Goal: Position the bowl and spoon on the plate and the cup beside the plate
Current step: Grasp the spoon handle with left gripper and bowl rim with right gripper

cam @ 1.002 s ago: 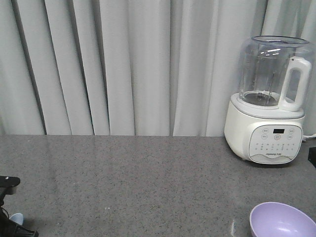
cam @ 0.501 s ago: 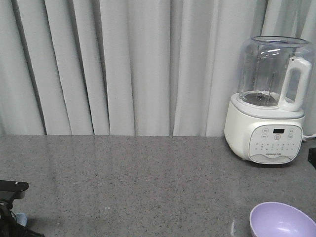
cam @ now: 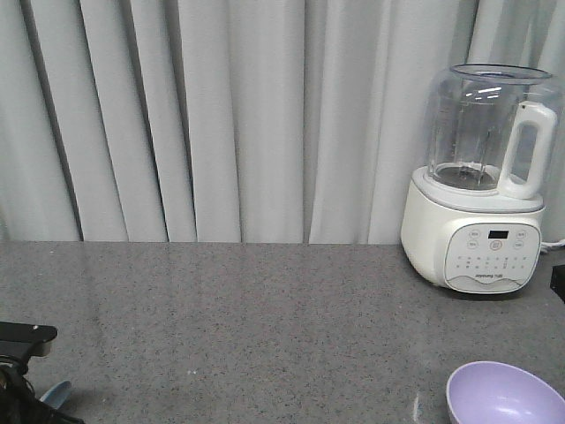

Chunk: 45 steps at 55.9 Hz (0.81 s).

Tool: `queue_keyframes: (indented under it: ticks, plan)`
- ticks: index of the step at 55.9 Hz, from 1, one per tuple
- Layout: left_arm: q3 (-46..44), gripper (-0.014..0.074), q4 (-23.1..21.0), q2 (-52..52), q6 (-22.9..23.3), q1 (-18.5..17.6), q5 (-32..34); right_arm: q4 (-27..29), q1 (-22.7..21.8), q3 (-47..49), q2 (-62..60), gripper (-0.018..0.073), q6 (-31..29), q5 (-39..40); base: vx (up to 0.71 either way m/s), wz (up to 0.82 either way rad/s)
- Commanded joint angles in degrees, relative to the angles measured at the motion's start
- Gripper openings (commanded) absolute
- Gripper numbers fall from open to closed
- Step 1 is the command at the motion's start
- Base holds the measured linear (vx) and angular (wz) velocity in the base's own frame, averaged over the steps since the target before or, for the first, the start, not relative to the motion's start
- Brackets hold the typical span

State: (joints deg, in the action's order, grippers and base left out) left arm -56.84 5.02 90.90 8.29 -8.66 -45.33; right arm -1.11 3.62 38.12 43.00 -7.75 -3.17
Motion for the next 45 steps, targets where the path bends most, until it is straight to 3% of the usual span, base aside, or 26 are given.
queue_keyframes:
  ticks: [1,17,24,33,39,45]
  plan:
    - [-1.0,-0.0008,0.4,-1.8,-0.8,-0.2,-1.7,-0.1,0.0,2.0,0.1,0.0574,-0.6,4.5,0.00,0.00]
    - [-6.2,-0.0008,-0.1,-13.6,-2.3,-0.9,-1.7,-0.6,-0.1,2.2,-0.5,0.0574,-0.1,2.7,0.00,0.00]
    - [-7.8,-0.0008,-0.1,-21.7,-2.3,-2.1,-0.5,0.4,-1.9,7.5,0.0,0.0550,6.7,-11.7,0.00,0.00]
    - [-7.7,-0.0008,-0.1,-28.8,-3.5,-2.5,0.3,-3.5,-11.5,17.9,8.8,0.0487,18.0,-31.7,0.00,0.00]
    - [-7.7,-0.0008,-0.1,-31.0,-3.6,-2.5,-0.2,-2.0,-15.7,20.7,16.2,0.0469,15.5,-39.5,0.00,0.00]
    - [-7.7,-0.0008,-0.1,-31.4,-3.6,-2.5,-0.4,3.3,-16.1,20.7,22.9,0.0469,10.1,-41.6,0.00,0.00]
